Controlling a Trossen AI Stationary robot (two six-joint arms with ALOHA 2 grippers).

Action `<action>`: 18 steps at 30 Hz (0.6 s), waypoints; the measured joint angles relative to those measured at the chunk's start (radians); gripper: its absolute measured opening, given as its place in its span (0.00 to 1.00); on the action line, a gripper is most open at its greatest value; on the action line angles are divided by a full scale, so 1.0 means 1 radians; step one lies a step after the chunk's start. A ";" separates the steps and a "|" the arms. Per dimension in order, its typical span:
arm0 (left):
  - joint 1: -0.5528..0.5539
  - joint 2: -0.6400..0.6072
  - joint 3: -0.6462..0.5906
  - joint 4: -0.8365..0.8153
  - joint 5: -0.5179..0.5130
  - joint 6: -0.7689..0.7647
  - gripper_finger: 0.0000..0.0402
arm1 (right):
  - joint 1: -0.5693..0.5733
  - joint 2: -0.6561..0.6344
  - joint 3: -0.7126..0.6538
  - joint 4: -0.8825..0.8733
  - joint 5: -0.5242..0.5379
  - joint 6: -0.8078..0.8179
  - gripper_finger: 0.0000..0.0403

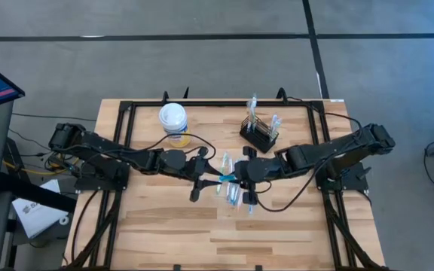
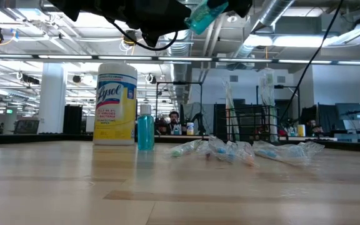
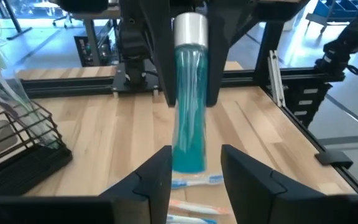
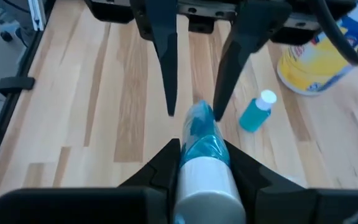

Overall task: Pick & Place toothbrushing station
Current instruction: Put the right blue mouthwash into the black wire organizer

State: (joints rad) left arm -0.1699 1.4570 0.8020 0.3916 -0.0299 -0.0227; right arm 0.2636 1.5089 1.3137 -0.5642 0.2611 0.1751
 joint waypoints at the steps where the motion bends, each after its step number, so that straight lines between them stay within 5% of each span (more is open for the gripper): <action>1: 0.000 0.000 0.000 -0.002 -0.005 -0.002 0.32 | -0.007 0.000 0.009 -0.022 -0.003 0.001 0.19; 18: -0.006 0.000 -0.002 -0.015 0.001 -0.012 0.33 | -0.152 -0.010 0.020 -0.235 -0.089 0.054 0.19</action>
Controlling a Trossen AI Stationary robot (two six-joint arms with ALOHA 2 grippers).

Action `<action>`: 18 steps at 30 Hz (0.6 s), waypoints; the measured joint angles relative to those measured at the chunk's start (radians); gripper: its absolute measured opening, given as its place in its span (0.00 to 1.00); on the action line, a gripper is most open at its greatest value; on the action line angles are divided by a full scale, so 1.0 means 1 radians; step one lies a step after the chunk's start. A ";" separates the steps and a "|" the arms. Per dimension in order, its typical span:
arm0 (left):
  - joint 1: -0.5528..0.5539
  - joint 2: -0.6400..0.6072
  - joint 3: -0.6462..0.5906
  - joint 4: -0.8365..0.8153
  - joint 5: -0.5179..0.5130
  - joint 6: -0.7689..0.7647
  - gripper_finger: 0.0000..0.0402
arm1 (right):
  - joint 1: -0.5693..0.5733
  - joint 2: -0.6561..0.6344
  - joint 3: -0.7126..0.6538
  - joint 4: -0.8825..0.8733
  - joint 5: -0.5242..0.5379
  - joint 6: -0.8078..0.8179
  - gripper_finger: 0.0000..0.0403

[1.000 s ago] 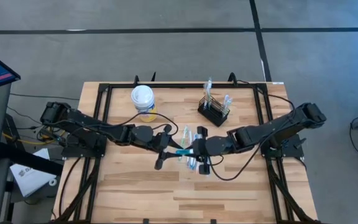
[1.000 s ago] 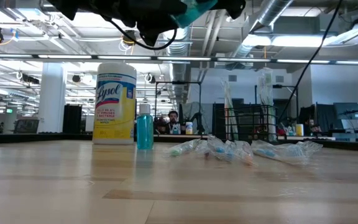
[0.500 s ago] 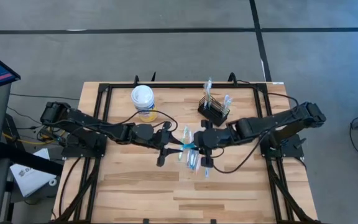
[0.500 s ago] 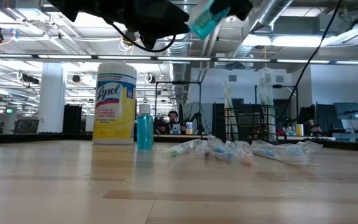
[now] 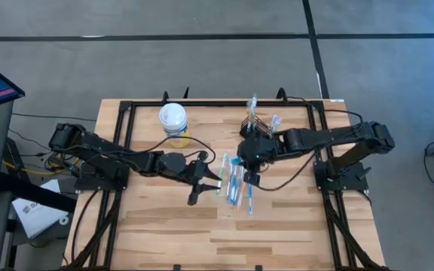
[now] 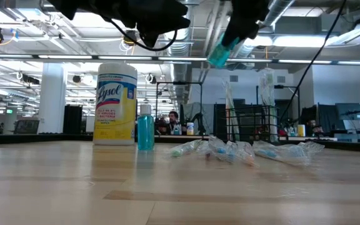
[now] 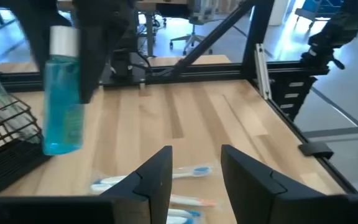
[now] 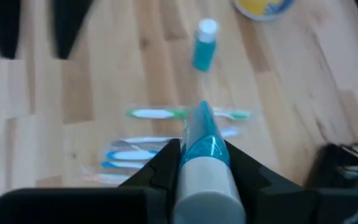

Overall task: Pick & Place toothbrushing station
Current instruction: Put the right blue mouthwash into the black wire organizer

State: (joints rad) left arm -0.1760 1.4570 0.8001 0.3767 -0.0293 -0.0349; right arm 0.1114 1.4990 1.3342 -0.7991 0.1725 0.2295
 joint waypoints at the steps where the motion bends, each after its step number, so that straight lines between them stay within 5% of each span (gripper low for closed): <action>1: -0.002 0.000 0.000 0.000 -0.001 0.000 0.33 | -0.011 0.000 0.000 -0.009 -0.008 0.002 0.19; 18: -0.002 0.000 0.000 0.000 -0.007 0.000 0.33 | -0.237 0.000 0.000 -0.146 -0.154 -0.001 0.19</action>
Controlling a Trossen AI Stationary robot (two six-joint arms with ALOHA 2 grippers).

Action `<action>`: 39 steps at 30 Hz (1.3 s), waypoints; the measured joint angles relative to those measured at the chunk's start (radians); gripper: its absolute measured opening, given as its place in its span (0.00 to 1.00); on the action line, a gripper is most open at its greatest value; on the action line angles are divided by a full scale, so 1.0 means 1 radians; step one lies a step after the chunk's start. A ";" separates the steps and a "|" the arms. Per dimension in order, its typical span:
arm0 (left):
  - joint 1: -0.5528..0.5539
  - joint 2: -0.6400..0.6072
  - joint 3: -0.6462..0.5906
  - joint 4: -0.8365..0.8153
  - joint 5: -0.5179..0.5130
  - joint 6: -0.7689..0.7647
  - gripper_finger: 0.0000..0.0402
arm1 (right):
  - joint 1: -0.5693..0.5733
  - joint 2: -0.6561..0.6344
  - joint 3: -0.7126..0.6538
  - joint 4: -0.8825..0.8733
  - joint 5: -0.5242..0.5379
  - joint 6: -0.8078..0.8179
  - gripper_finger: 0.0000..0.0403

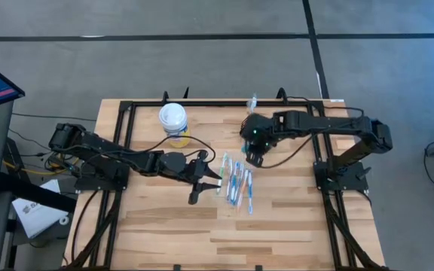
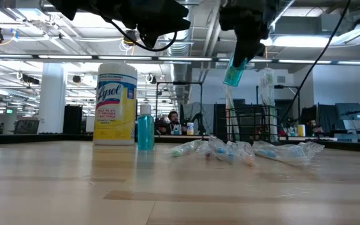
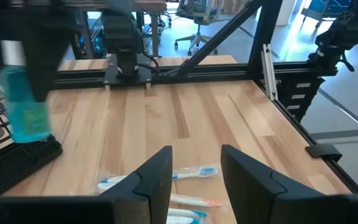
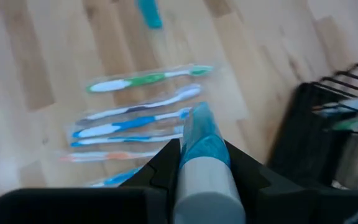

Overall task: Pick & Place toothbrushing station
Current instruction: Put the right blue mouthwash into the black wire organizer

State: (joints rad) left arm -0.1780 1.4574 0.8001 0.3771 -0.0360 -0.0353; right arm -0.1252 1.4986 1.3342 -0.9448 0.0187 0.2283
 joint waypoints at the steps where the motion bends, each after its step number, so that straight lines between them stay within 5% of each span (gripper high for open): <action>1: 0.000 0.000 0.000 0.000 0.000 0.000 0.33 | -0.012 0.000 0.000 -0.003 -0.001 0.000 0.19; 21: 0.001 0.000 0.000 0.000 0.000 0.000 0.33 | -0.277 -0.001 0.000 -0.084 -0.124 -0.055 0.19; 39: 0.001 0.000 0.000 0.006 -0.001 0.004 0.33 | -0.386 -0.002 0.000 -0.095 -0.125 -0.078 0.19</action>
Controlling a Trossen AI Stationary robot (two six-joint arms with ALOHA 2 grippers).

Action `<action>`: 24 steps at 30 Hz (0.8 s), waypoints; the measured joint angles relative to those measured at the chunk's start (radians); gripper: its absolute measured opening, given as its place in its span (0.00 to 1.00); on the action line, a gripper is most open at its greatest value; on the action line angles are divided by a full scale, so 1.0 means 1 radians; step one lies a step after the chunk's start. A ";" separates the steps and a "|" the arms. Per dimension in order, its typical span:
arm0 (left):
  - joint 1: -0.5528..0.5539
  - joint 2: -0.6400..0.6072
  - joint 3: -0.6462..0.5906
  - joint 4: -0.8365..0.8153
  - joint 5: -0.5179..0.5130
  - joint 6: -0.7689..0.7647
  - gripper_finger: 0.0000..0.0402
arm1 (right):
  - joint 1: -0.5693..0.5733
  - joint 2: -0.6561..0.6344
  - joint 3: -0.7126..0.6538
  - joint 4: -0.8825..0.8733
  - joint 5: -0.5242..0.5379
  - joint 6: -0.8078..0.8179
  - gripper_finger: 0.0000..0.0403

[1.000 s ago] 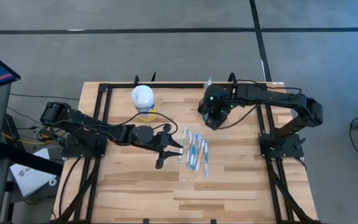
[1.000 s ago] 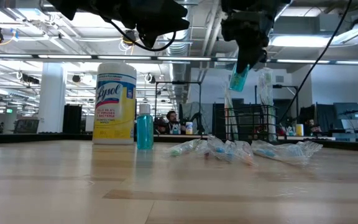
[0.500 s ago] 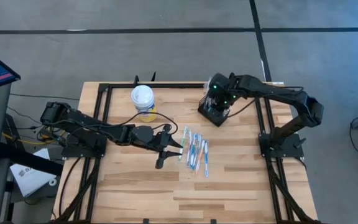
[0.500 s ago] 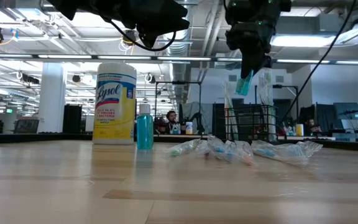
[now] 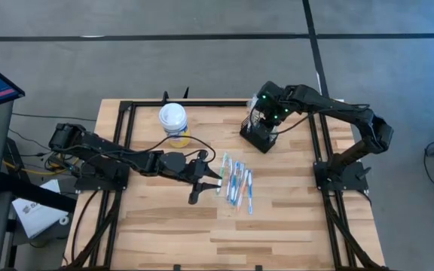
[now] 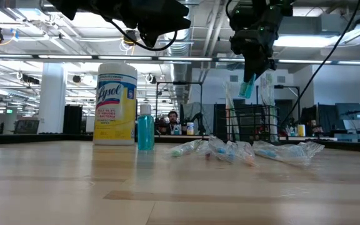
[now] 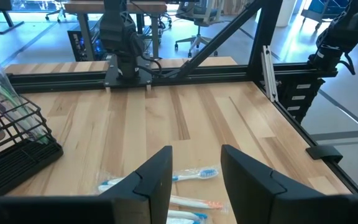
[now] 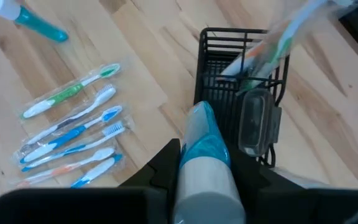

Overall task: Pick & Place toothbrushing station
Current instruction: Put the right blue mouthwash into the black wire organizer

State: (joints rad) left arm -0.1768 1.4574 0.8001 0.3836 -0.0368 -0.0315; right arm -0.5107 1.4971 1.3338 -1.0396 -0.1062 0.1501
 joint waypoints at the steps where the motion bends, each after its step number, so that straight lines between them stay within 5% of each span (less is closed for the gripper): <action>1: 0.000 0.000 0.000 0.000 0.000 0.000 0.33 | -0.005 0.000 0.000 0.000 0.000 0.000 0.19; 24: 0.006 0.000 0.000 0.008 0.000 0.000 0.33 | -0.036 0.013 0.091 -0.037 0.001 -0.045 0.19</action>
State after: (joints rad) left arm -0.1703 1.4578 0.8001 0.3911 -0.0372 -0.0311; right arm -0.5465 1.5104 1.4252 -1.0767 -0.1050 0.1048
